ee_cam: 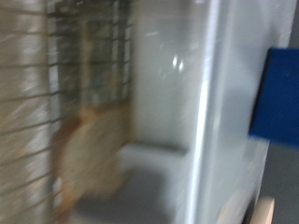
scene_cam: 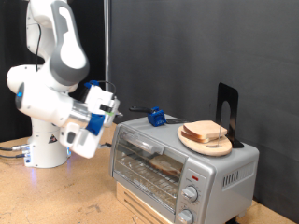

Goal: Make a piece of toast with the oven

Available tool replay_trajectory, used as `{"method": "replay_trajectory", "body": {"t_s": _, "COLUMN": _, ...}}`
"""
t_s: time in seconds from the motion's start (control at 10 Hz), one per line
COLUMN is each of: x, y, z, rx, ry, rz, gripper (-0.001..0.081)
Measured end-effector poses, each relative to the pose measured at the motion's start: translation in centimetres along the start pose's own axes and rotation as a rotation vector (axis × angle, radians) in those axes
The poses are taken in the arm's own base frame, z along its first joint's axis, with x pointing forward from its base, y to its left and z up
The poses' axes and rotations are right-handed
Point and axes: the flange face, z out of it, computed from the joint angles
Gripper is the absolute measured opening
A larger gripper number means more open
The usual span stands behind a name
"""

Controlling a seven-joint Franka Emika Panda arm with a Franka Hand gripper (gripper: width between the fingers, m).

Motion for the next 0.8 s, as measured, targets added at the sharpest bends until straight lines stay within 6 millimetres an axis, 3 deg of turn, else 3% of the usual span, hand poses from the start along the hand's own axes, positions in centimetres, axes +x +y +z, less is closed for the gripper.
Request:
{"method": "replay_trajectory", "body": {"t_s": 0.1, "x": 0.3, "y": 0.3, "z": -1.0, "rx": 0.01, "ry": 0.022, "rz": 0.01, "gripper": 0.0809}}
{"method": "replay_trajectory", "body": {"t_s": 0.4, "x": 0.2, "y": -0.5, "z": -1.0, "rx": 0.023, "ry": -0.073, "rz": -0.009, "gripper": 0.0809}}
{"method": "replay_trajectory", "body": {"t_s": 0.8, "x": 5.5, "y": -4.0, "z": -1.8, "rx": 0.047, "ry": -0.08, "rz": 0.015, "gripper": 0.0809}}
